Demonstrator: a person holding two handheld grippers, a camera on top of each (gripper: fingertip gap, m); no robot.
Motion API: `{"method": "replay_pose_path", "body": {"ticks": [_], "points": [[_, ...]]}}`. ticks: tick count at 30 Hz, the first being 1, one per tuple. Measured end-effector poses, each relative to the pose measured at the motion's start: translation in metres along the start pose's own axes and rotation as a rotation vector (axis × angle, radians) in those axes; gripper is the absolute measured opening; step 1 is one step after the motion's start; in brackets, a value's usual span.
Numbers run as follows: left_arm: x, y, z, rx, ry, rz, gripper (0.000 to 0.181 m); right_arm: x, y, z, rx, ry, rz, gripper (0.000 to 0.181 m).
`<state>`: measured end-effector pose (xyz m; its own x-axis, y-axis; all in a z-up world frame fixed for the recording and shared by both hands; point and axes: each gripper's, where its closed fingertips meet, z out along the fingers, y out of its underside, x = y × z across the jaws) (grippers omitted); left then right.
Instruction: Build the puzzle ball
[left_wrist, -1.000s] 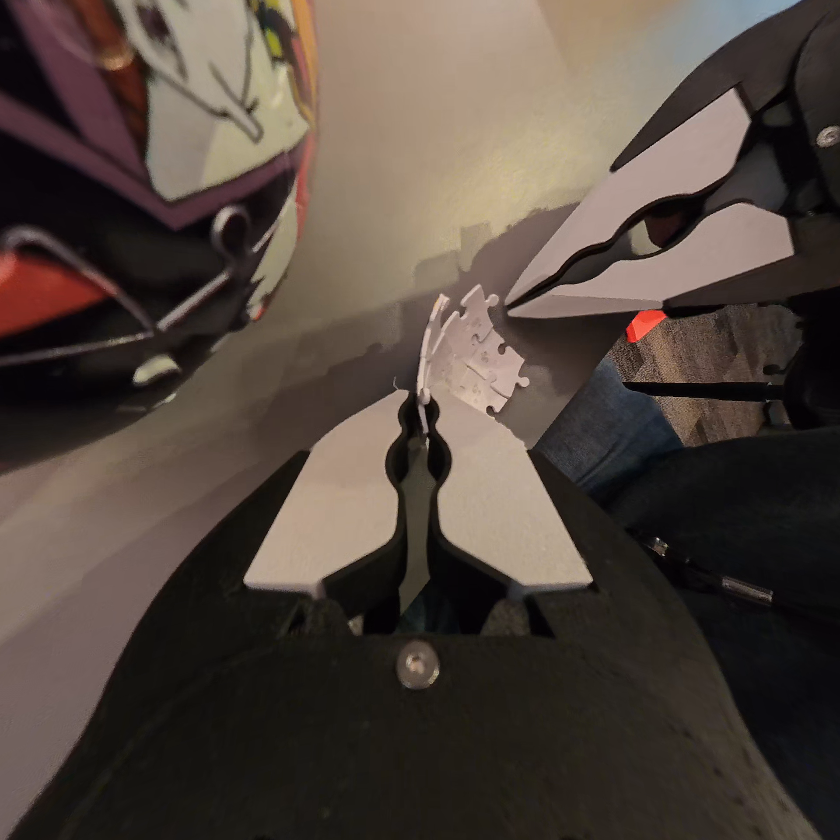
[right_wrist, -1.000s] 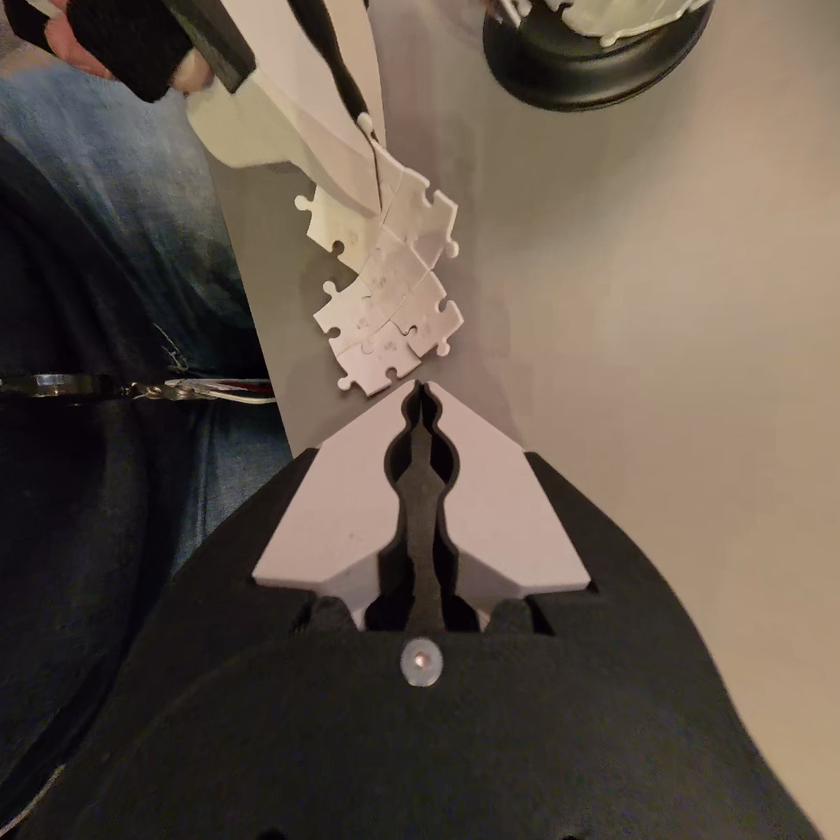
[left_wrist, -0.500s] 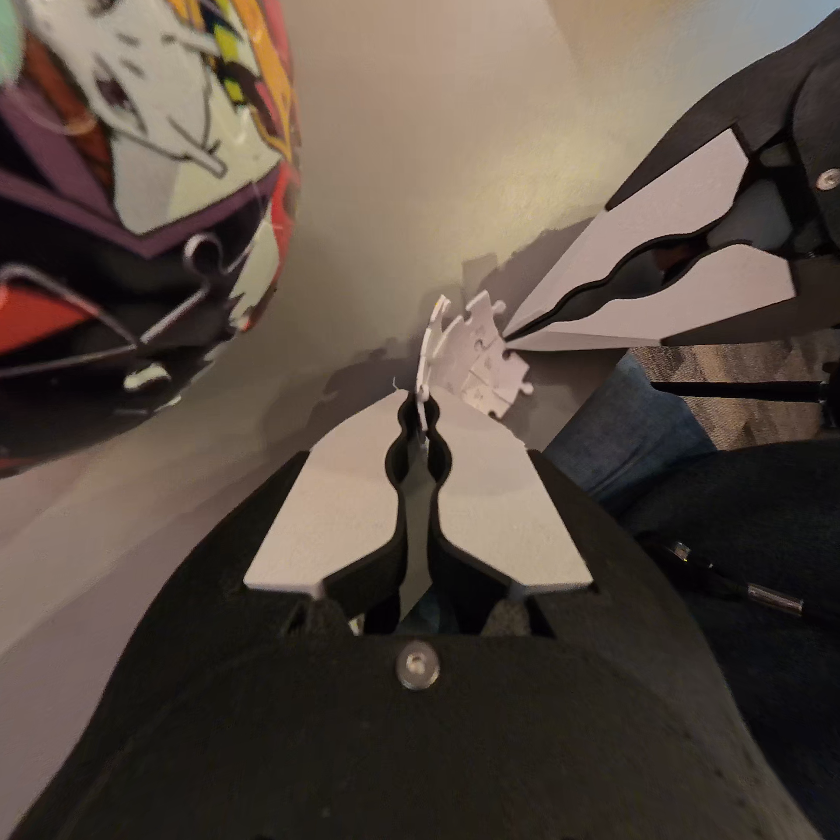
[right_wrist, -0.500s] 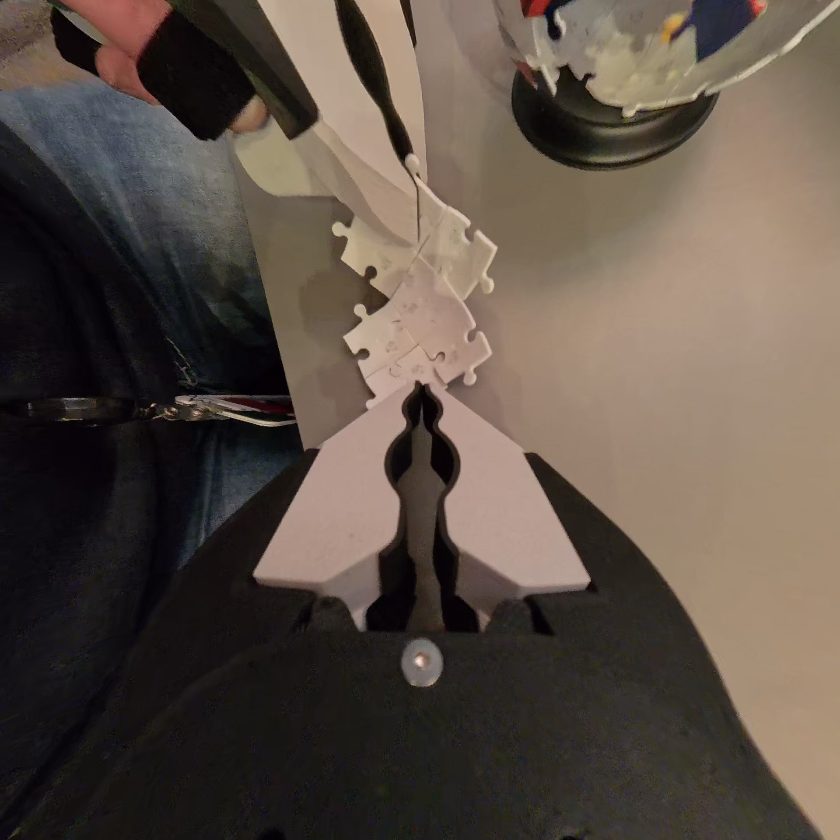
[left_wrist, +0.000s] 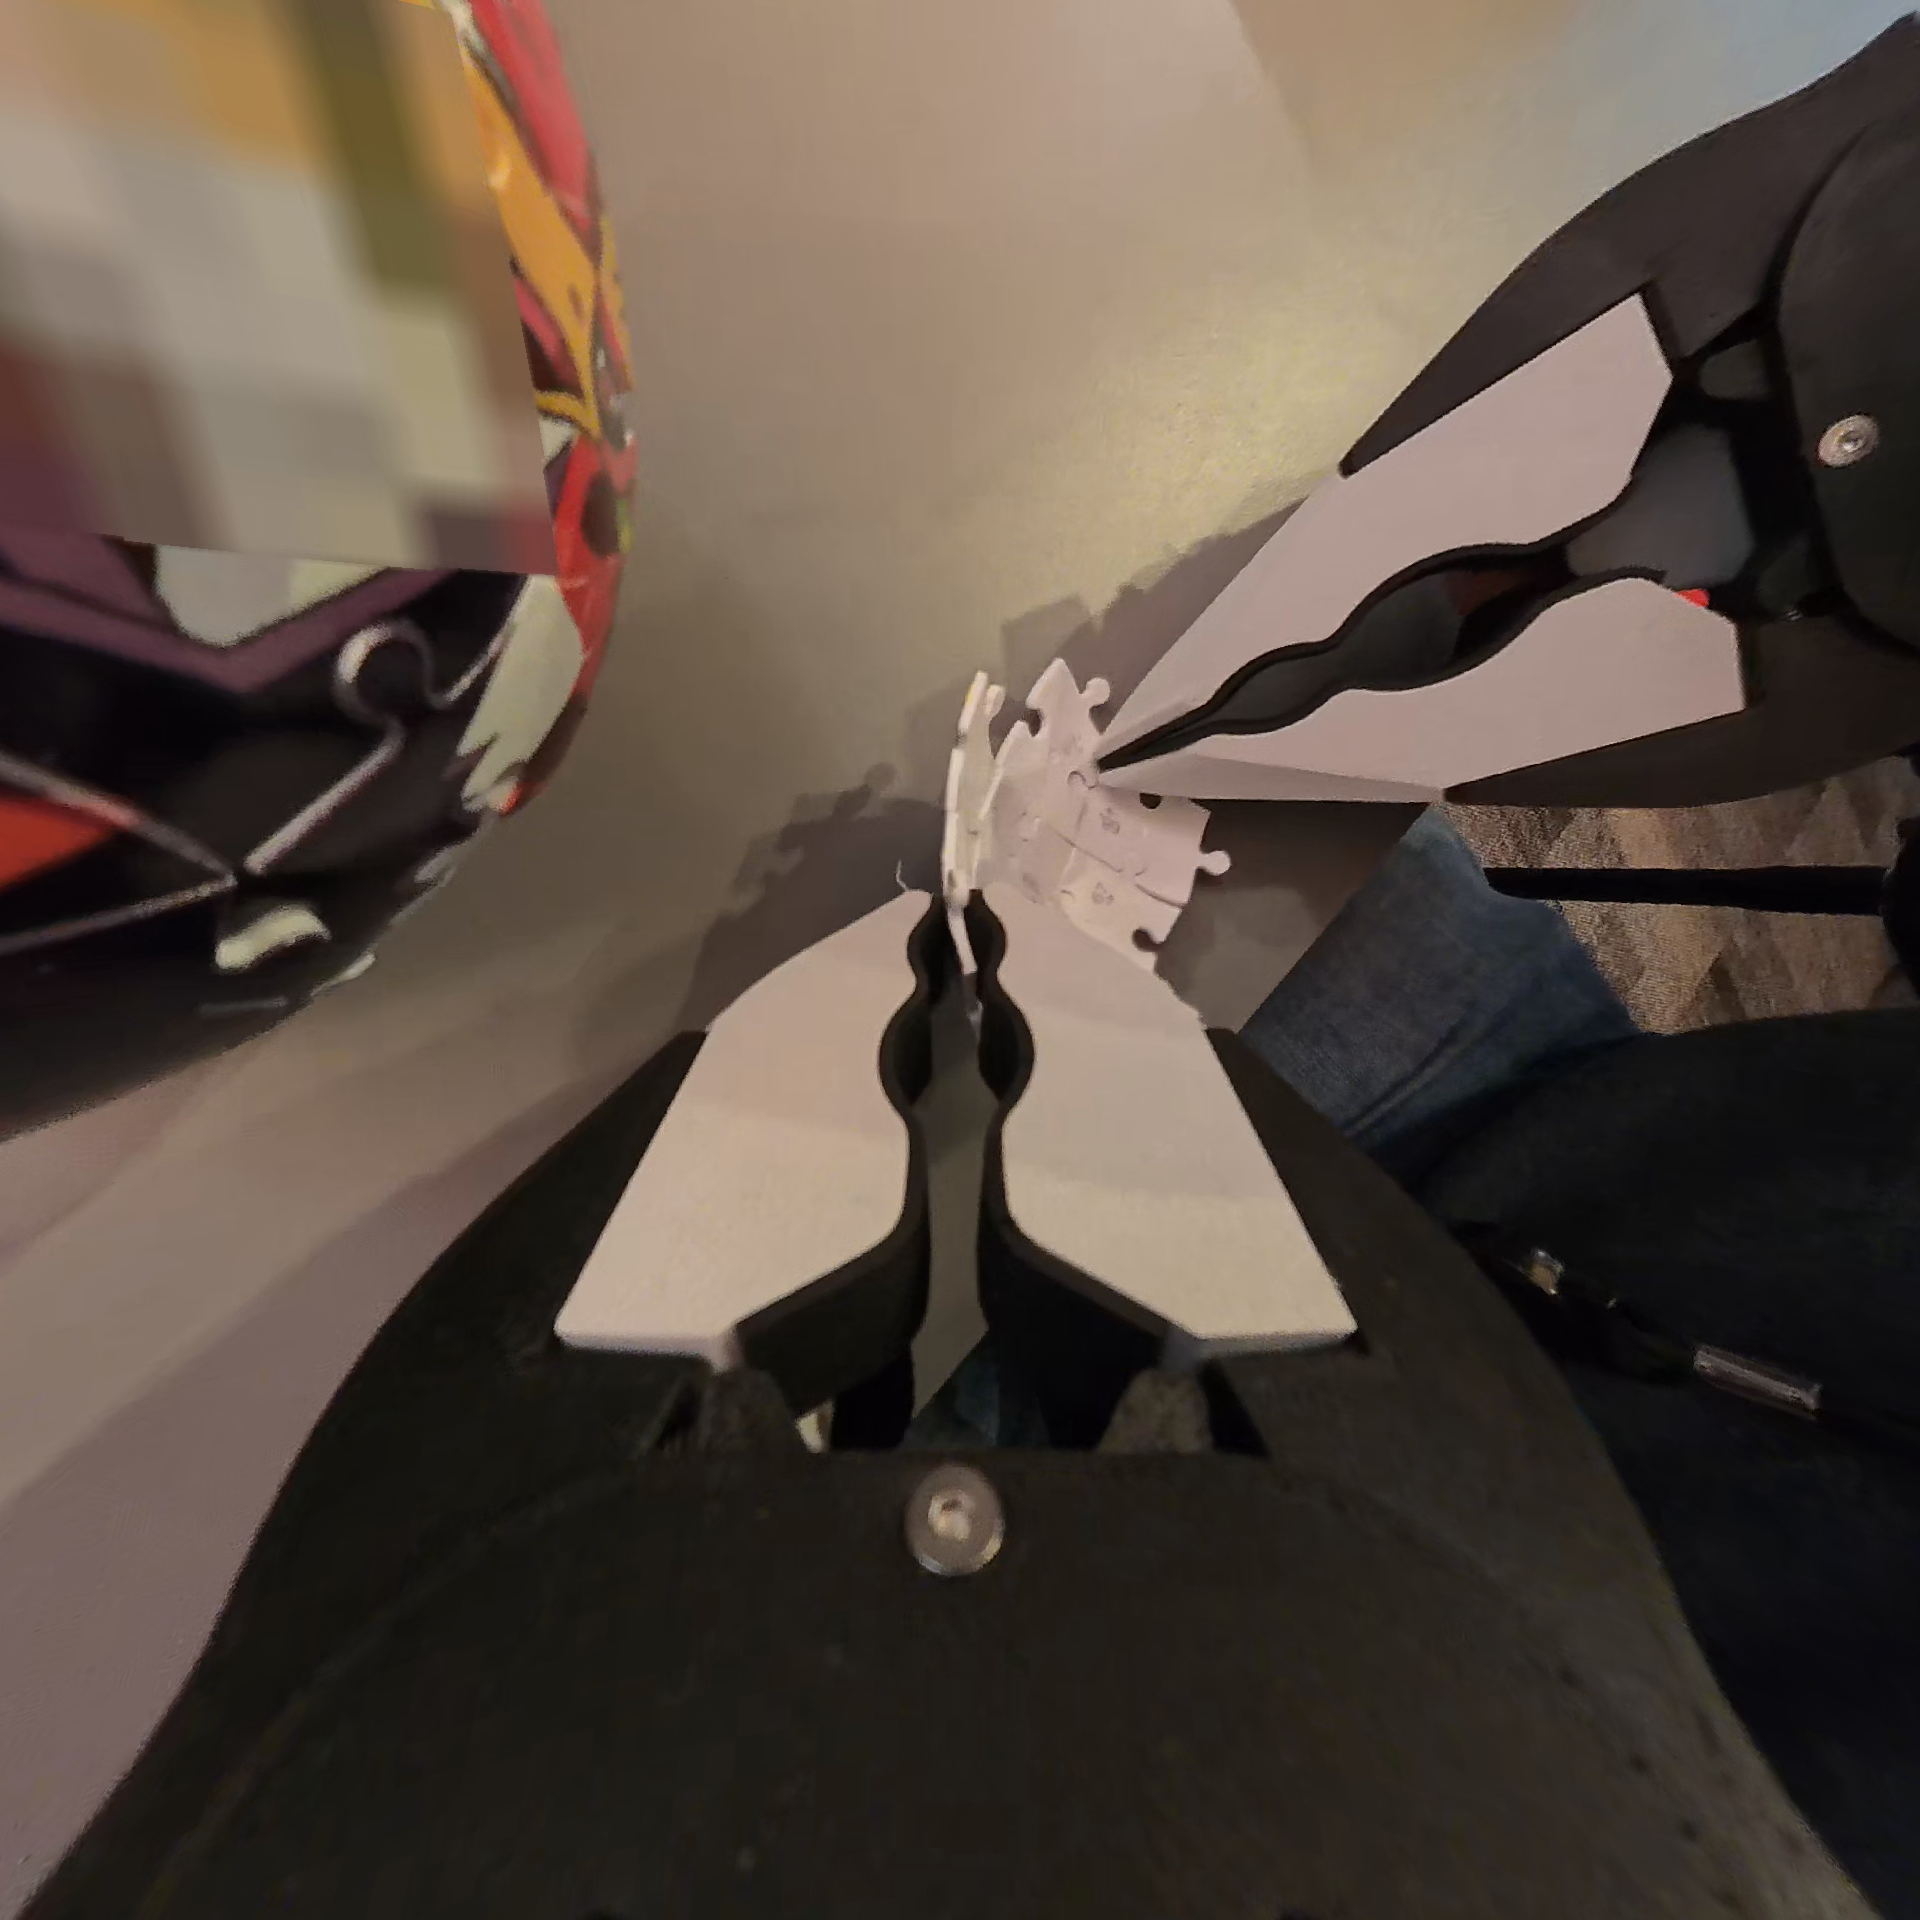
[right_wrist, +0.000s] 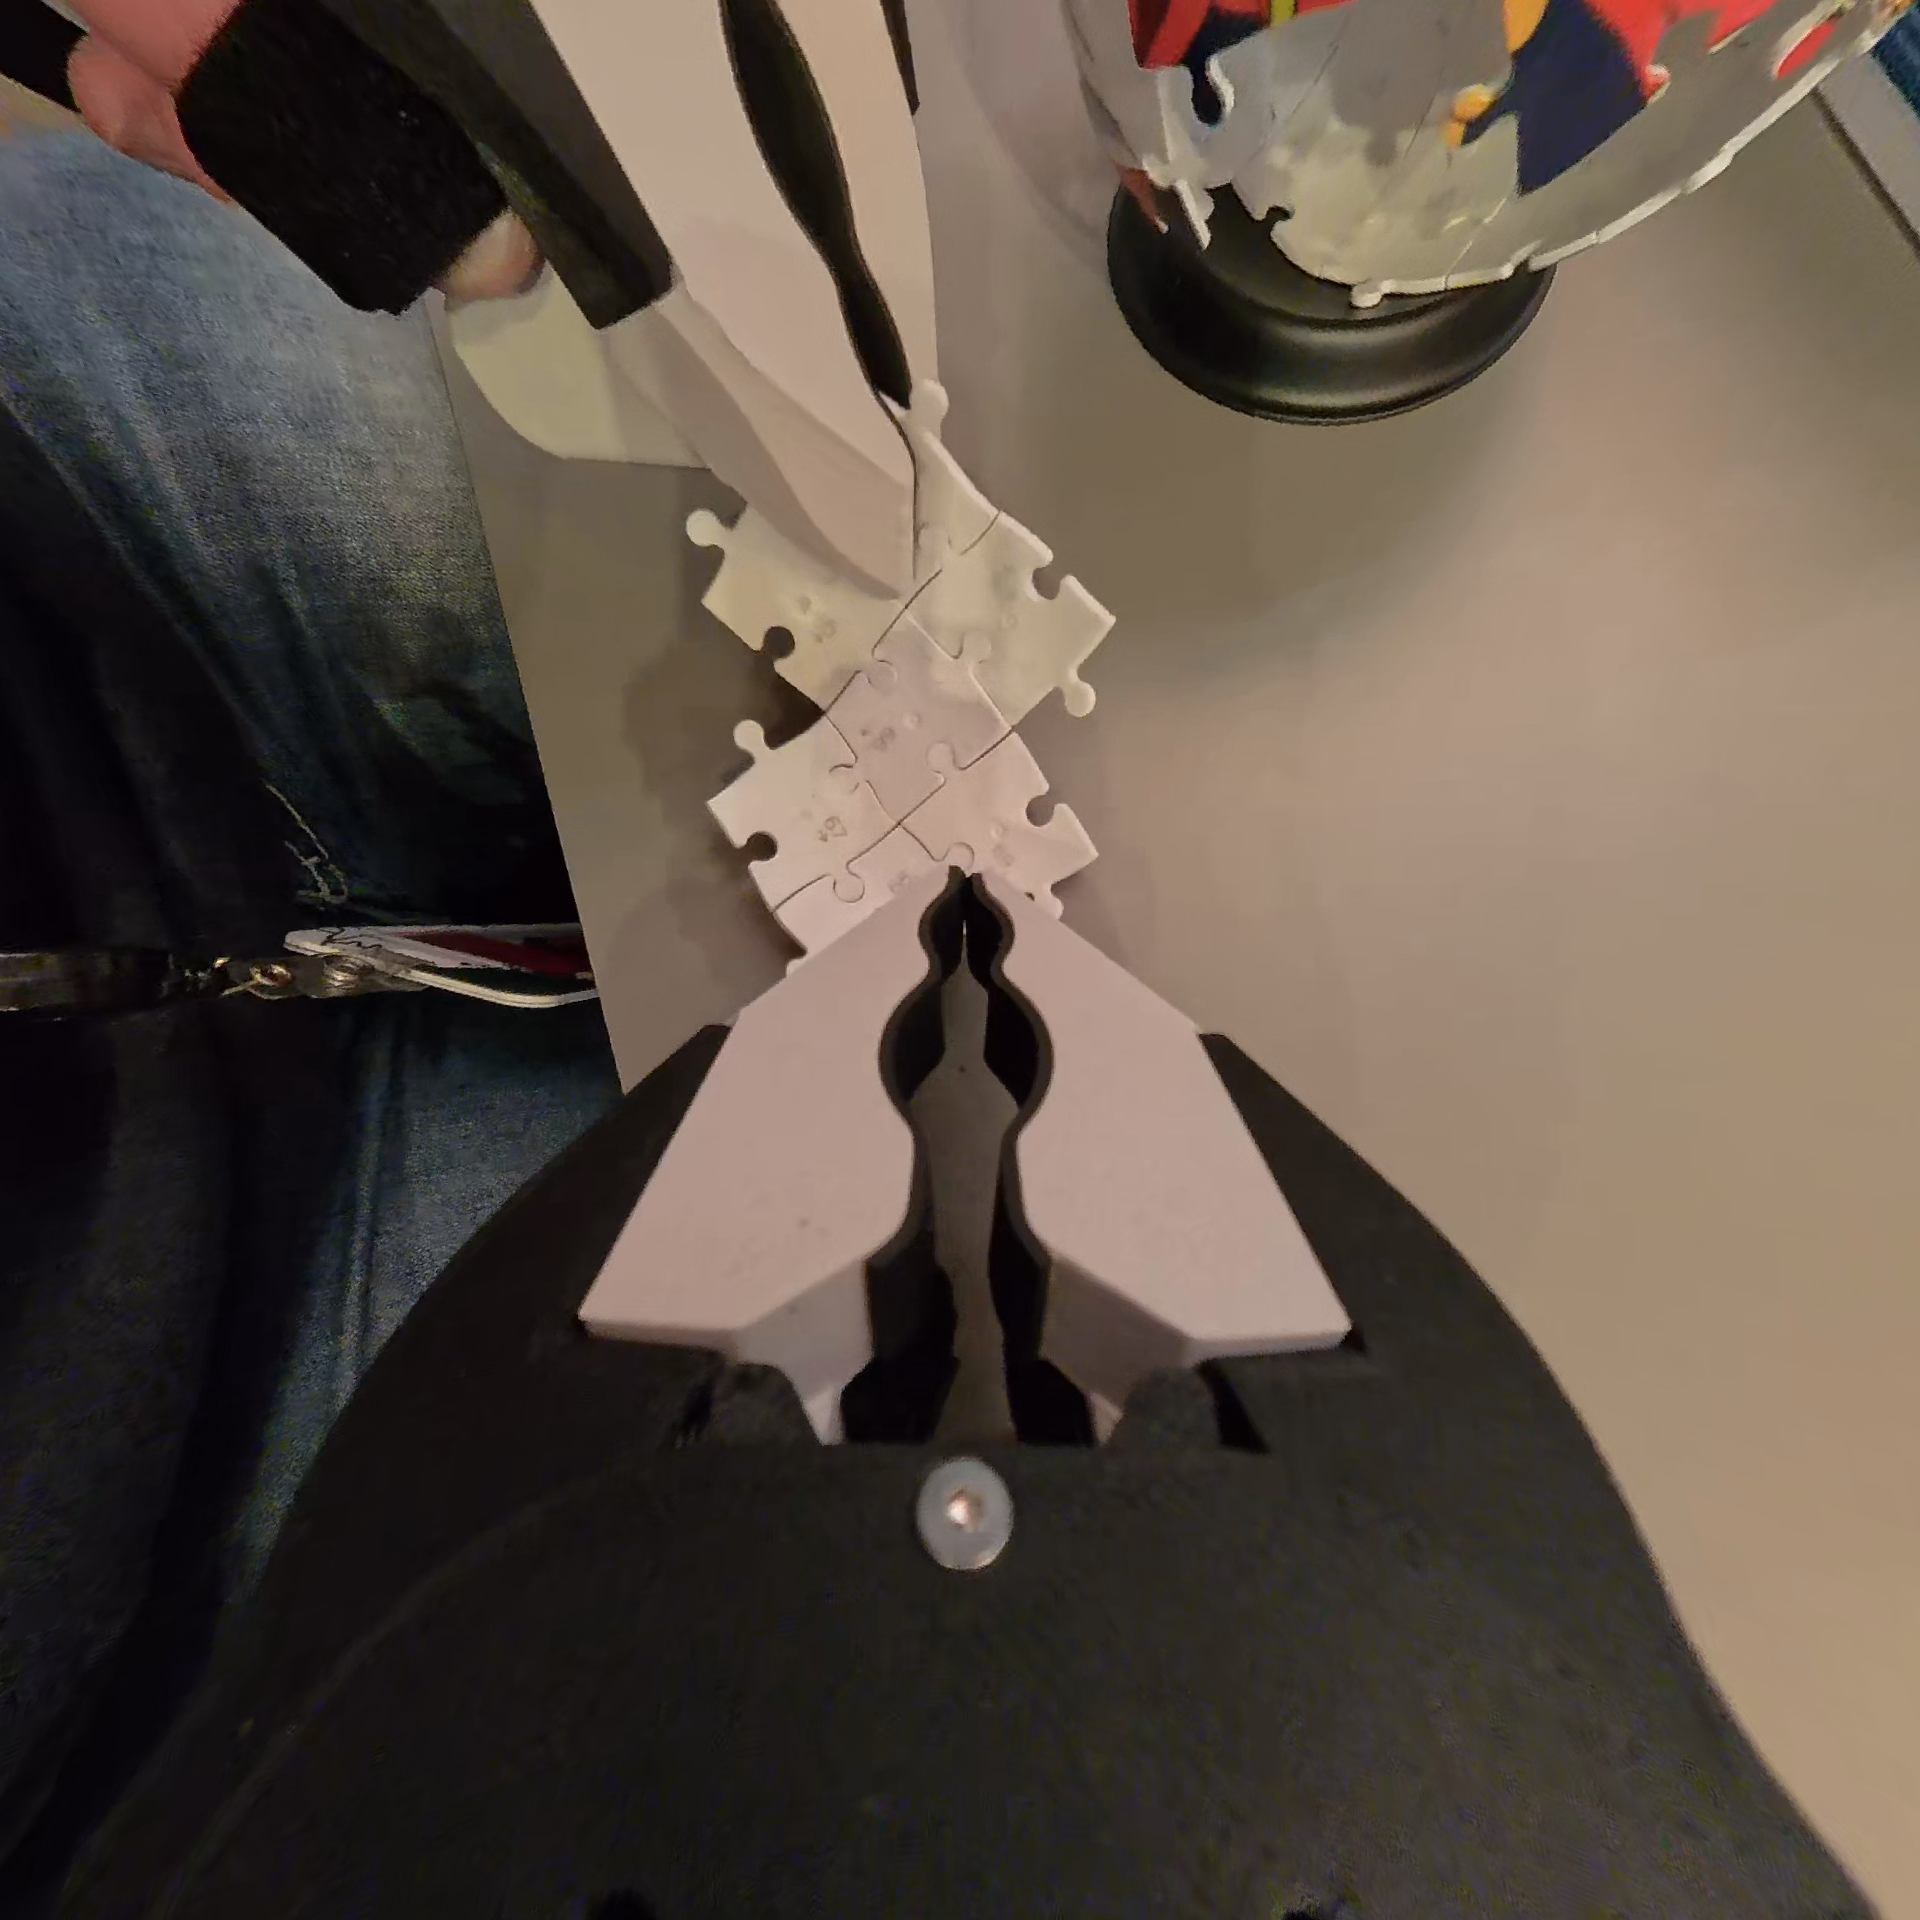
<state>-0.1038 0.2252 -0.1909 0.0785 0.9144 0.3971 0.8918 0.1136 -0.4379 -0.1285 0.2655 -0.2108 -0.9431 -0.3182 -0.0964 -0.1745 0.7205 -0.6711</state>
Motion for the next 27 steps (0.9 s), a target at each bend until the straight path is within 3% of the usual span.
{"method": "replay_pose_path", "body": {"ticks": [9,20,27], "points": [[-0.001,0.0,0.001,-0.003,-0.006,-0.006,0.004,0.001,0.0,0.001,-0.034,-0.039,0.068,0.0],[0.003,0.002,0.007,0.048,0.115,-0.103,0.005,0.006,-0.001,-0.001,-0.045,-0.015,0.054,0.0],[0.009,-0.003,0.009,0.081,0.204,-0.131,0.021,0.007,-0.001,0.0,-0.043,-0.009,0.034,0.0]]}}
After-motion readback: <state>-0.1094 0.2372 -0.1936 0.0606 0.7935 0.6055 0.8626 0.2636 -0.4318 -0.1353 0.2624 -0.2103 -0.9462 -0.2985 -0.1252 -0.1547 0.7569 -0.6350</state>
